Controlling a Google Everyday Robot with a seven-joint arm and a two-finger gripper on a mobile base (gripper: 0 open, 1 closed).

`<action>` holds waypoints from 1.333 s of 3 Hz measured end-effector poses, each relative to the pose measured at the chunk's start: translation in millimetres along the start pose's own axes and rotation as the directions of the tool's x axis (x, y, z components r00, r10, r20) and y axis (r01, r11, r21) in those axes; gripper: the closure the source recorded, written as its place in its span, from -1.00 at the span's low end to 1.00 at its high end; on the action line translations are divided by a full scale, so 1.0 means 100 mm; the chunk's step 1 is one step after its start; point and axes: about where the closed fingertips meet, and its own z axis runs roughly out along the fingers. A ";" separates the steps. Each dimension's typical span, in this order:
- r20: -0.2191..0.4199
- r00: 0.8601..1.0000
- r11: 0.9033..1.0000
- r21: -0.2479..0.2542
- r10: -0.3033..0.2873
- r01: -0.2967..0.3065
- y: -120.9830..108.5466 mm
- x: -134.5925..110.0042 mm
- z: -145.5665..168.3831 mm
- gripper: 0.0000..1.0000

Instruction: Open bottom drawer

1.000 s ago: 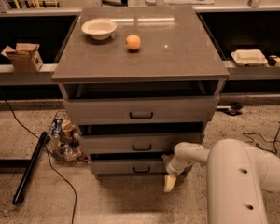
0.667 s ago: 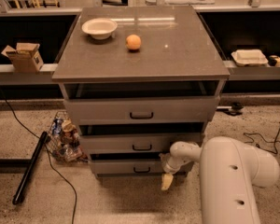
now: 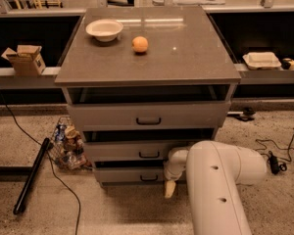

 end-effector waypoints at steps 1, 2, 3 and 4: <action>-0.007 1.000 1.000 -0.021 0.000 0.000 0.01 -0.03 0.10 -0.64; -0.011 1.000 0.999 -0.042 0.004 -0.004 0.07 -0.02 0.14 -0.18; -0.012 1.000 0.999 -0.043 0.004 -0.004 0.07 -0.02 0.14 0.28; -0.012 1.000 0.999 -0.043 0.004 -0.004 0.07 -0.03 0.09 0.75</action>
Offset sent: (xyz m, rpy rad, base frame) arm -0.0086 0.0041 -0.0129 -0.0161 0.0615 0.0070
